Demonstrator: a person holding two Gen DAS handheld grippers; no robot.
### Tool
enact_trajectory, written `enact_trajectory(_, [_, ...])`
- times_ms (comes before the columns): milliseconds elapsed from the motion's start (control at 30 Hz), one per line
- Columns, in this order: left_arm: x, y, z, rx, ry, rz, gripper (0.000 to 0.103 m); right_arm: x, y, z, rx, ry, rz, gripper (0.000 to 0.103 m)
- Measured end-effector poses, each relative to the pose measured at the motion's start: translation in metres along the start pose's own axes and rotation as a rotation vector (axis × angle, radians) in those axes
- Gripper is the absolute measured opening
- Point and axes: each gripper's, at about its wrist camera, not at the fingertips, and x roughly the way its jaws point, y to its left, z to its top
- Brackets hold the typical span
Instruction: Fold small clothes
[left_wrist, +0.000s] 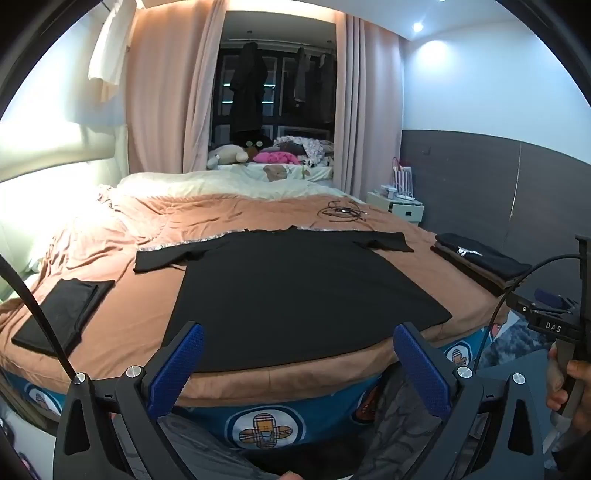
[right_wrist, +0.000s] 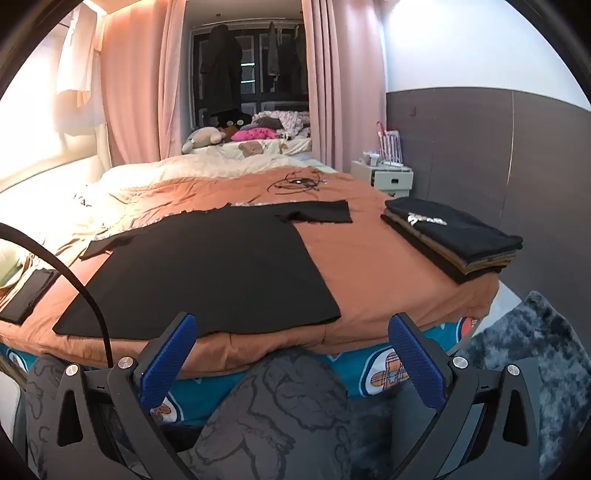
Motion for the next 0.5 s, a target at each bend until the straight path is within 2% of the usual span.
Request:
enact_trajectory(133, [-0.002,0.000,-0.001,0.002,-0.011,-0.002,0.103,0.000,-0.010,0.005,0.032,0.017,0.020,0.103])
enact_trajectory(500, [-0.001,-0.006,-0.003,0.003,0.002,-0.017,0.103,-0.010,0.003,0.000,-0.016,-0.024,-0.030,0.103])
